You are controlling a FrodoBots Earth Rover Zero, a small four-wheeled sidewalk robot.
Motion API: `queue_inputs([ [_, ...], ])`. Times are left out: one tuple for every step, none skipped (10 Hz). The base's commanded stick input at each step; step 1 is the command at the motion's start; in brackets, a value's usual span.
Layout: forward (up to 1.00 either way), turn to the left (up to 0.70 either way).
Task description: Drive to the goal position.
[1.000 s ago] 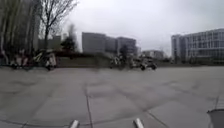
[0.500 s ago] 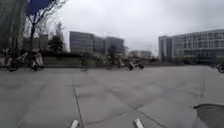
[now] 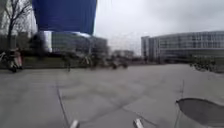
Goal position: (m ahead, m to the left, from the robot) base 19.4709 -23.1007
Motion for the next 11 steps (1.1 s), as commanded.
queue_inputs([
  [0.0,-0.7],
  [0.0,-0.7],
  [0.0,-0.7],
  [0.0,-0.7],
  [0.0,-0.7],
  [0.0,-0.7],
  [0.0,-0.7],
  [0.0,-0.7],
  [0.0,-0.66],
  [0.0,-0.38],
  [0.0,0.0],
])
